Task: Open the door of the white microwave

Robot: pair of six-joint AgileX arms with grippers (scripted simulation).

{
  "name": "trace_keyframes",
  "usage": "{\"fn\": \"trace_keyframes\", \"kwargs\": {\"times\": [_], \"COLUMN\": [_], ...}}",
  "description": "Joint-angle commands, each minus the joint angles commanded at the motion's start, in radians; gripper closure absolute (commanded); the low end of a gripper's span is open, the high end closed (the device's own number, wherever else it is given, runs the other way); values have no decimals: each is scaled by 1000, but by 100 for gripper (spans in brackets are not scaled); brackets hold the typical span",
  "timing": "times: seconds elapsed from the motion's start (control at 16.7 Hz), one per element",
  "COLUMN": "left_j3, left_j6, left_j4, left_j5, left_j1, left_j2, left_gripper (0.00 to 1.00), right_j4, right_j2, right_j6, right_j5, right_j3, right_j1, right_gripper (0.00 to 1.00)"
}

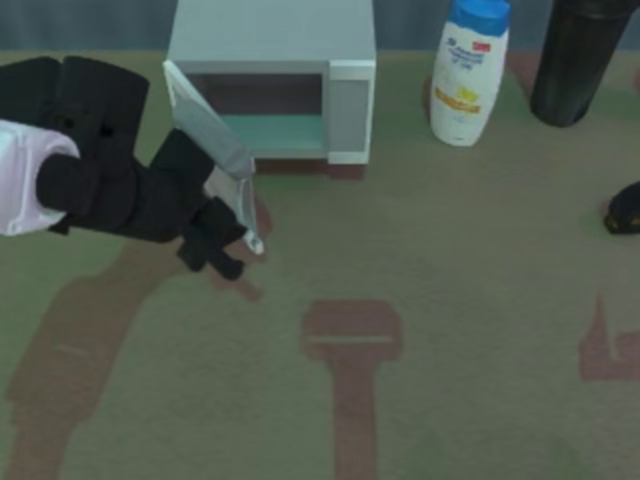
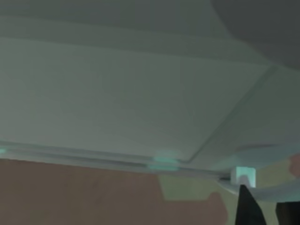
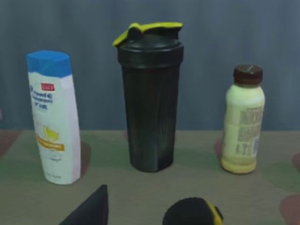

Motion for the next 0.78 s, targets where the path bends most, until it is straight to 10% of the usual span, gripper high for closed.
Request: {"fn": "trace_keyframes", "kwargs": {"times": [0.78], "left_j3": [-2], "left_j6": [19], "left_j4": [-12], "left_j5": [17], "left_j1": [4], "left_j2": [1], "left_gripper": [100], "right_j4": [0], "right_j2": [0], "right_j6": [0], "right_j5": [0], "right_j3": [0], "right_j1": [0], "right_gripper": [0]}}
